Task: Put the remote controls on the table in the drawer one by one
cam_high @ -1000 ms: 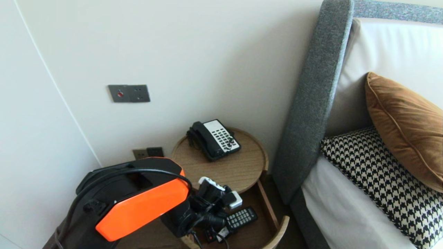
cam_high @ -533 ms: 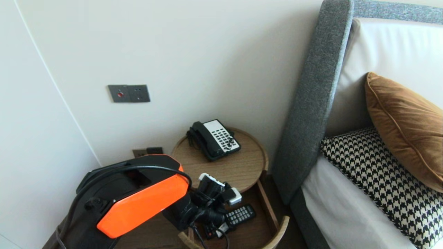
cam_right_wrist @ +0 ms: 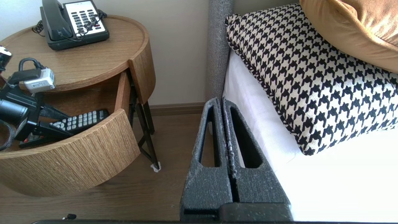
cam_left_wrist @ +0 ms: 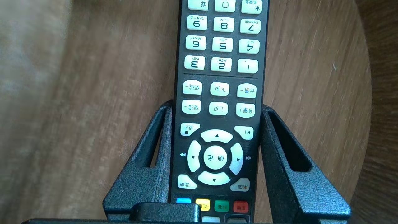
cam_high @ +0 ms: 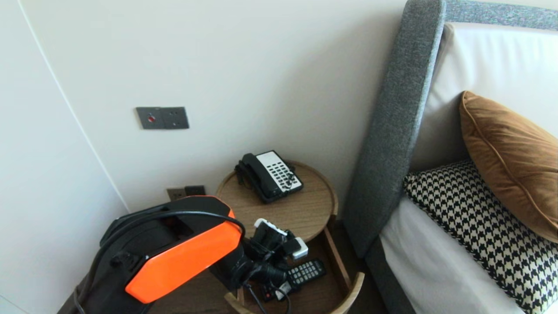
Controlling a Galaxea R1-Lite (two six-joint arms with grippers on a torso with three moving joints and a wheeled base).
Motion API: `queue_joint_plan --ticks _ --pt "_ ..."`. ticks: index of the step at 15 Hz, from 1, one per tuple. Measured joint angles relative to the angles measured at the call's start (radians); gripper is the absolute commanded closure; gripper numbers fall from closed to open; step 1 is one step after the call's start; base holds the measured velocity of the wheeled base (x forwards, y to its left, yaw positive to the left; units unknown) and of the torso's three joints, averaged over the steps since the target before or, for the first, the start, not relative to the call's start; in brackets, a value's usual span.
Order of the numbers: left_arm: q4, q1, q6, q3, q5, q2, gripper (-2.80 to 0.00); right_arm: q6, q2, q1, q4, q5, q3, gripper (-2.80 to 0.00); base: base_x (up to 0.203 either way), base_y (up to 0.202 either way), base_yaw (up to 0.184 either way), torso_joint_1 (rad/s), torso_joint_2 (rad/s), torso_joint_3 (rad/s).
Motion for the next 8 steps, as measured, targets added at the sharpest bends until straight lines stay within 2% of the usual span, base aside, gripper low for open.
queue_joint_plan --ticks 8 --pt "0.044 -0.008 -0.001 0.002 -0.011 -0.002 0.0 0.0 0.0 0.0 0.0 0.0 0.0 0.0 0.0 0.0 0.0 0.0 0.0 0.0"
